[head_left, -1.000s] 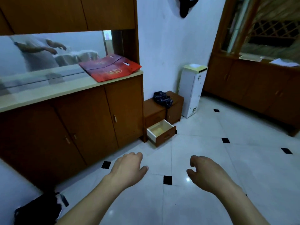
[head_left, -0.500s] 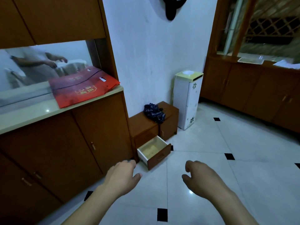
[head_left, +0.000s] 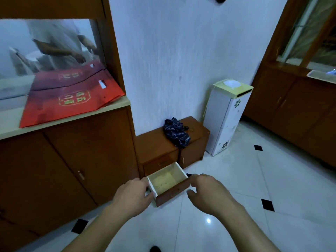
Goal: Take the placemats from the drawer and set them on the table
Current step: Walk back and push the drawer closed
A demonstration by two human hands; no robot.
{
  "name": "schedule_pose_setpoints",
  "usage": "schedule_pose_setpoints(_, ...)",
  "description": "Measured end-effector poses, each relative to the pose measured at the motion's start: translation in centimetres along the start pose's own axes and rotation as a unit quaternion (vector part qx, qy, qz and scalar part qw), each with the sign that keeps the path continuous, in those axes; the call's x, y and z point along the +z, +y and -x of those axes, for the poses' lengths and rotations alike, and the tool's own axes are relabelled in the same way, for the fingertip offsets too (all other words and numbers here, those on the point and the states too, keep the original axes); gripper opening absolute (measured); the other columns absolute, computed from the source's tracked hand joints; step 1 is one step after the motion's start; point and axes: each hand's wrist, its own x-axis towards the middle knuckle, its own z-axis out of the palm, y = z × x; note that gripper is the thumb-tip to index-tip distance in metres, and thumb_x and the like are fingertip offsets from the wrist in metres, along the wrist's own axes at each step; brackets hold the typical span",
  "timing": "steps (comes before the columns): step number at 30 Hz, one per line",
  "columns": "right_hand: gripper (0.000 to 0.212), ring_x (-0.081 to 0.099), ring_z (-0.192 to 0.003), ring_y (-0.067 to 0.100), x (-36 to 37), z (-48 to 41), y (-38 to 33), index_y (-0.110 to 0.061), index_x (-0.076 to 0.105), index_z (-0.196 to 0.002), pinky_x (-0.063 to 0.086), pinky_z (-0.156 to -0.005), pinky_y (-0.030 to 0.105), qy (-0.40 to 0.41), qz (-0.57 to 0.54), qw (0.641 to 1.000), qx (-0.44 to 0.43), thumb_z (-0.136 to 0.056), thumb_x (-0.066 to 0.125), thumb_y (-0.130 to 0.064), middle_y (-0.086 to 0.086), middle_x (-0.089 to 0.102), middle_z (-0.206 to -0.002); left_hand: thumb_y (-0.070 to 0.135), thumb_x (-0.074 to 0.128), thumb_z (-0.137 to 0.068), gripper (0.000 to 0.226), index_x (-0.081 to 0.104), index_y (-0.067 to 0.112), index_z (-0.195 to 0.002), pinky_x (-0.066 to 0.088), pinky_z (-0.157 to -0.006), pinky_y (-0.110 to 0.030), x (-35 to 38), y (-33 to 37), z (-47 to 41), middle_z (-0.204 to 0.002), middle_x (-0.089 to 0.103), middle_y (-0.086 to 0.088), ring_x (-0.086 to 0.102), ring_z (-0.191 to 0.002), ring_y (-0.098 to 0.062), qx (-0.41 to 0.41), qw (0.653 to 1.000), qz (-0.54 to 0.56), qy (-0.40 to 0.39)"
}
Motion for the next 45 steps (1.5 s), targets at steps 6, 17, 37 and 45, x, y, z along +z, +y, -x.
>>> schedule_pose_setpoints(6, 0.030, 0.060, -0.100, 0.028, -2.4, -12.2, 5.7, -0.015, 0.057, -0.108, 0.052, -0.083, 0.036, -0.021, -0.002, 0.999, 0.031, -0.089, 0.053, -0.038, 0.007, 0.063, -0.109, 0.048, 0.049, -0.091, 0.027, 0.050, 0.022, -0.098, 0.046, -0.070, -0.036, 0.2, 1.7, -14.8, -0.099, 0.061, -0.004, 0.060, -0.091, -0.026, 0.031, 0.999, 0.010, -0.009)
schedule_pose_setpoints(17, 0.025, 0.060, -0.093, 0.028, 1.0, -34.3, 17.3, -0.014, 0.059, -0.102, 0.052, -0.075, 0.037, -0.053, -0.044, 0.995, -0.072, -0.087, 0.056, -0.034, 0.008, 0.063, -0.101, 0.047, 0.047, -0.093, 0.033, 0.055, 0.022, -0.112, 0.045, -0.077, -0.037, 7.0, 4.6, -34.0, -0.103, 0.061, -0.002, 0.056, -0.096, -0.023, -0.043, 0.998, 0.018, 0.044)
schedule_pose_setpoints(37, 0.012, 0.060, -0.077, 0.013, 28.9, -55.3, 31.5, -0.012, 0.061, -0.085, 0.044, -0.068, 0.026, -0.330, -0.228, 0.916, 0.008, -0.091, 0.061, -0.022, -0.001, 0.064, -0.082, 0.026, 0.061, -0.093, 0.021, 0.063, 0.012, -0.109, 0.043, -0.082, -0.025, 38.4, 4.0, -47.6, -0.106, 0.066, -0.004, 0.062, -0.097, -0.018, -0.472, 0.814, 0.338, 0.031)
schedule_pose_setpoints(45, 0.025, 0.062, -0.103, 0.031, 46.7, -57.8, 37.1, -0.005, 0.064, -0.106, 0.049, -0.099, 0.044, -0.338, -0.273, 0.842, 0.321, -0.086, 0.068, -0.020, 0.012, 0.067, -0.106, 0.027, 0.064, -0.089, 0.032, 0.064, 0.006, -0.113, 0.039, -0.088, -0.027, 57.2, -1.8, -48.1, -0.116, 0.068, -0.014, 0.061, -0.112, -0.034, -0.684, 0.628, 0.372, -0.003)
